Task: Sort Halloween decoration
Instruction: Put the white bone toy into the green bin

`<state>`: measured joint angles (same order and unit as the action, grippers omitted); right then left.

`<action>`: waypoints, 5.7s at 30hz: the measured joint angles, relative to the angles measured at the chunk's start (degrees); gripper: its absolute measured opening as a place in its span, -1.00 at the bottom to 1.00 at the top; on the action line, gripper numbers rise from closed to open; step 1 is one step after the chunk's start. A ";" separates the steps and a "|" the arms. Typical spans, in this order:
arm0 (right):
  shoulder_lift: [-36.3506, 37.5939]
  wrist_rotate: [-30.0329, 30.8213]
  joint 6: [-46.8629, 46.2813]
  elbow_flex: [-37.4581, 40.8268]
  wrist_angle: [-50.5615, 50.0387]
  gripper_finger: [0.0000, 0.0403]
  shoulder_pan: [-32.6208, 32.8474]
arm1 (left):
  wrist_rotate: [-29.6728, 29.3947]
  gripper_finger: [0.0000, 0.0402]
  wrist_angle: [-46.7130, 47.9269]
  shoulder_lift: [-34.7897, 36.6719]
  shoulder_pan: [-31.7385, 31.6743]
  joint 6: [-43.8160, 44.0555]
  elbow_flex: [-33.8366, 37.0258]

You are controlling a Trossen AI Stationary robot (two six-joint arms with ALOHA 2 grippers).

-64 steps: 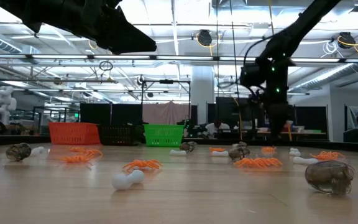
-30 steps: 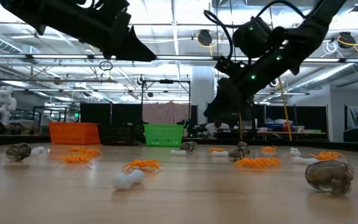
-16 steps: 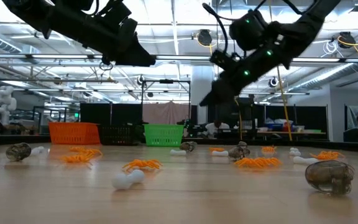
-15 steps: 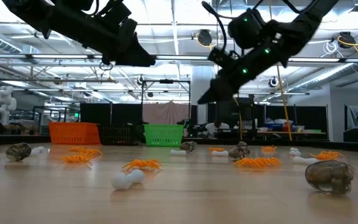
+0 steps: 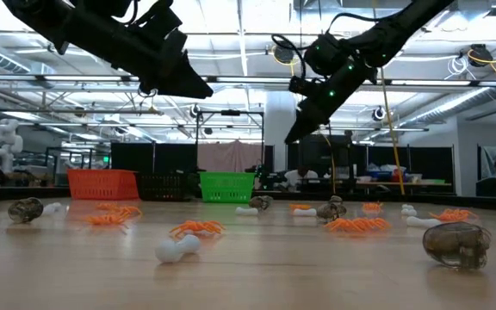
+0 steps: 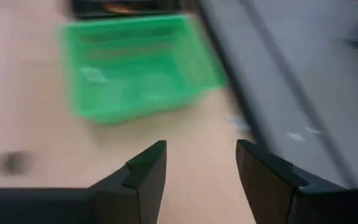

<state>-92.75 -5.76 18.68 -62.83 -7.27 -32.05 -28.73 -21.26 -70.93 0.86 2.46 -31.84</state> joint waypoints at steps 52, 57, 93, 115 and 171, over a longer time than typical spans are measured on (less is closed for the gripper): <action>-38.34 -13.61 30.01 -37.98 -19.50 -0.10 -10.99 | -1.44 -0.24 0.83 -0.01 -2.29 0.23 0.00; -38.26 -13.78 29.99 -38.96 -20.14 -0.11 -10.99 | -1.49 -0.24 0.83 -0.01 -2.23 0.28 0.00; -40.68 -10.83 25.55 -39.23 -24.64 -0.87 -11.19 | -1.53 -0.24 1.16 -0.01 -1.86 1.68 -0.01; -30.04 -14.03 19.91 -38.81 -51.72 -1.00 -8.85 | -1.53 -0.24 1.40 -0.01 -0.85 1.28 -0.01; 8.41 2.96 -19.49 28.79 57.14 -1.00 20.88 | 3.76 -0.24 -12.05 -0.01 -0.94 -17.90 -0.01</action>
<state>-84.33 -2.80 -0.81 -34.04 49.88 -11.17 -24.97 -33.31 -70.94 -0.08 -15.44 -31.86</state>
